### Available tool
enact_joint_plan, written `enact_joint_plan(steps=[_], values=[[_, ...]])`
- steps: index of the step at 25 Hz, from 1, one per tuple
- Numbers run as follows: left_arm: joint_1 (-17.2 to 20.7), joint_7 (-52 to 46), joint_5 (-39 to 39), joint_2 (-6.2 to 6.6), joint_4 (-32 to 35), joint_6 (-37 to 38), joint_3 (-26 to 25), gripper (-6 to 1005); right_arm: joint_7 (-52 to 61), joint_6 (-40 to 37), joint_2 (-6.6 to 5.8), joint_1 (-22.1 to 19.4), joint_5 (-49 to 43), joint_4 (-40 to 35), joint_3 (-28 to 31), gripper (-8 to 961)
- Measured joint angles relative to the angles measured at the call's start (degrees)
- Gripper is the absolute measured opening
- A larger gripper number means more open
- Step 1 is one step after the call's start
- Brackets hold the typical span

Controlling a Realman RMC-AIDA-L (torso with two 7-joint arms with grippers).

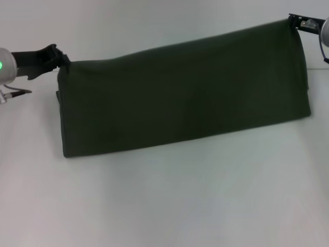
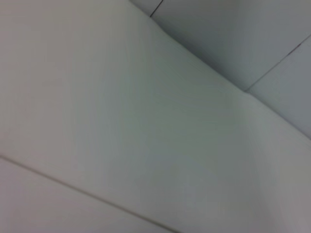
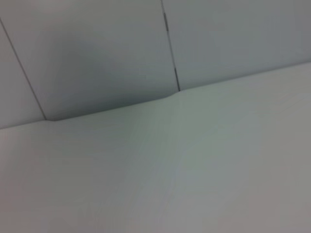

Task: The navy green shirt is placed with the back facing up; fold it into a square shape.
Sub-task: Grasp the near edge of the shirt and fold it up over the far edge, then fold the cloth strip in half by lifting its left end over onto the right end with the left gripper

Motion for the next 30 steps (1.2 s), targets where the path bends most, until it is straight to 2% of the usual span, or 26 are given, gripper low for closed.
enact_joint_plan(steps=[2, 5, 7, 10, 11, 14, 17, 19, 21, 24, 27, 30], values=[[-0.9, 0.1, -0.1, -0.15, -1.0, -2.1, 0.0, 114, 0.0, 0.8, -1.12, 1.0, -0.5, 1.4, 0.2, 71], [-1.7, -0.2, -0.2, -1.23, -2.2, -5.7, -0.1, 134, 0.1, 1.3, -3.29, 2.6, -0.7, 3.4, 0.3, 116], [-1.7, -0.3, -0.2, -2.1, -2.0, -6.7, -0.1, 196, 0.3, -0.9, -4.02, 2.7, -0.8, 2.8, 0.3, 147], [-0.9, -0.4, -0.5, -2.67, -1.2, -5.9, -0.4, 289, 0.6, -7.1, -4.51, 1.0, -0.5, -0.5, 1.0, 193], [-0.2, -0.3, -1.2, -2.72, -0.9, -5.1, -0.6, 320, 0.9, -10.8, -4.45, -0.4, 0.0, -3.0, 1.9, 208], [2.4, 1.7, -5.9, -2.73, 0.2, -0.7, -0.7, 468, 1.1, -22.0, -3.41, -5.0, 2.3, -9.9, 5.1, 447], [6.5, 6.0, -15.7, -2.52, 0.2, 8.1, -1.1, 596, -0.4, -34.8, -2.21, -10.7, 8.6, -15.1, 8.6, 589], [9.0, 7.5, -20.9, -2.14, -0.6, 13.9, -1.3, 653, -2.8, -43.9, -2.11, -14.5, 15.2, -15.4, 10.5, 683], [11.3, 7.8, -24.7, -1.64, -2.1, 19.2, -1.5, 711, -5.5, -52.0, -2.28, -17.9, 21.0, -13.6, 12.4, 706], [13.8, 6.7, -26.1, -0.51, -5.6, 25.9, -1.9, 797, -7.8, -60.0, -2.44, -22.1, 26.2, -11.1, 14.8, 741], [15.5, 5.9, -26.1, 0.01, -8.5, 28.6, -2.1, 823, -8.5, -64.6, -2.16, -25.3, 28.2, -10.1, 17.3, 750], [16.5, 5.9, -26.1, 0.06, -10.6, 27.3, -2.3, 848, -9.5, -66.3, -1.97, -26.8, 28.5, -8.8, 19.7, 746]])
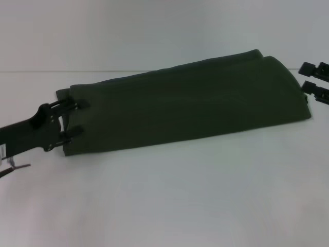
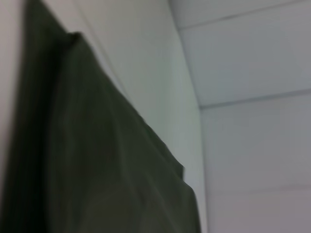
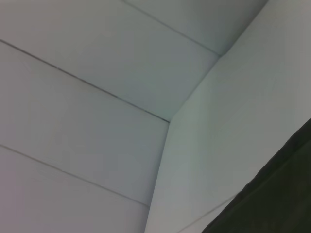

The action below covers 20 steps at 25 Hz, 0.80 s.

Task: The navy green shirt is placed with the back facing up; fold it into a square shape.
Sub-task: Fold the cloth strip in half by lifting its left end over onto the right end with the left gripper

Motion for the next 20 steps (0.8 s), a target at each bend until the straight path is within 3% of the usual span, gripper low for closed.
enact_joint_plan(steps=[5, 7, 11, 20], values=[[0.5, 1.6, 0.1, -1.99, -1.3, -8.4, -0.9, 847, -1.8, 0.9, -0.1, -0.3, -0.2, 3.0, 1.2, 747], [0.2, 1.7, 0.8, -2.11, -2.5, -11.9, 0.2, 847, -1.9, 1.1, -0.27, -0.1, -0.2, 3.3, 1.1, 747], [0.3, 2.0, 1.4, -1.42, -5.2, -14.9, 1.5, 846, -1.9, 1.0, -0.48, -0.2, -0.1, 3.3, 1.3, 747], [4.0, -2.7, 3.2, 0.27, -2.5, -6.3, -1.2, 845, -1.5, 0.6, -0.65, -0.4, 0.2, 3.4, 2.5, 747]])
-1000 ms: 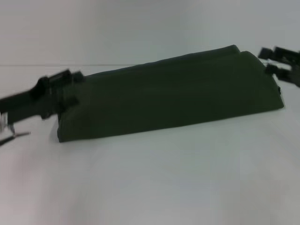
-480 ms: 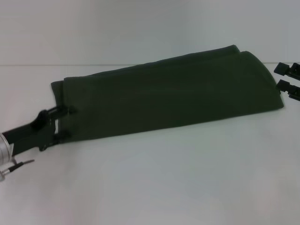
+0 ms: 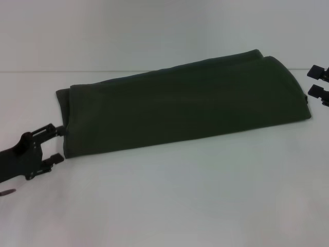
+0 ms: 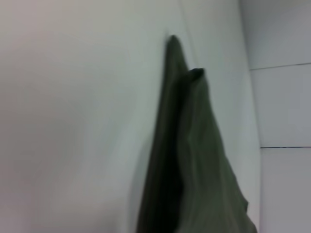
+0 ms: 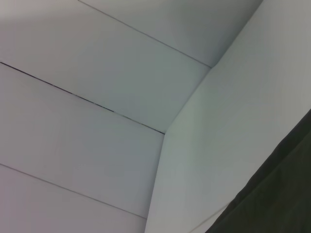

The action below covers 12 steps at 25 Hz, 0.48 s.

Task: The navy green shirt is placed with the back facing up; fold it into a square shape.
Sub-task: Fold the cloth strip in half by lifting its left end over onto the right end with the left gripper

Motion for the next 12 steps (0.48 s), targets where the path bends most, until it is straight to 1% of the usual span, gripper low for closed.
enact_joint_plan(steps=[5, 12], values=[[-0.6, -3.2, 1.7, -0.22, -1.3, -2.4, 0.5, 844, 0.3, 0.2, 0.11, 0.1, 0.0, 0.0, 0.0, 747], [-2.2, -4.5, 2.4, -0.48, -3.3, -5.1, 0.5, 843, 0.6, 0.2, 0.07, 0.0, 0.1, 0.0, 0.0, 748]])
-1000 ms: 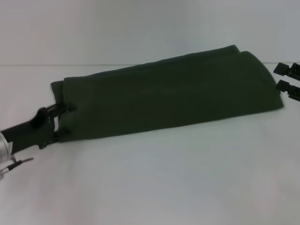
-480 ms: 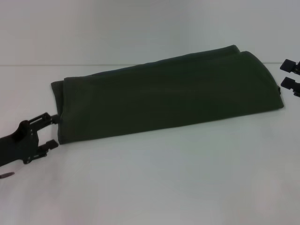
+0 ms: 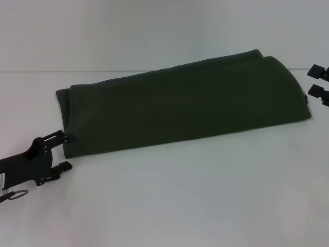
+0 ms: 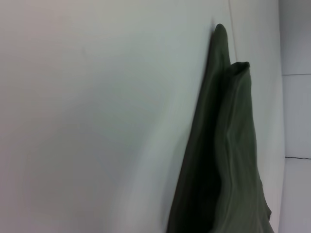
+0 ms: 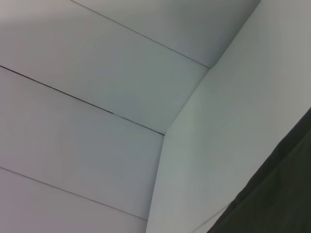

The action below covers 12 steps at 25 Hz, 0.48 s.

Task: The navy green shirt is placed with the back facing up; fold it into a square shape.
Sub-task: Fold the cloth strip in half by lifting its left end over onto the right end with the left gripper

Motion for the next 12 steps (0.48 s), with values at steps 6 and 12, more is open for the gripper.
enact_joint_plan(steps=[6, 12], values=[[-0.5, -0.7, 0.0, -0.24, -0.5, -1.2, 0.0, 841, 0.0, 0.0, 0.01, 0.0, -0.1, 0.1, 0.7, 748], [-1.4, -1.0, 0.0, -0.38, -1.3, -2.2, -0.1, 840, 0.0, 0.2, 0.02, -0.1, -0.2, 0.2, 0.9, 748]])
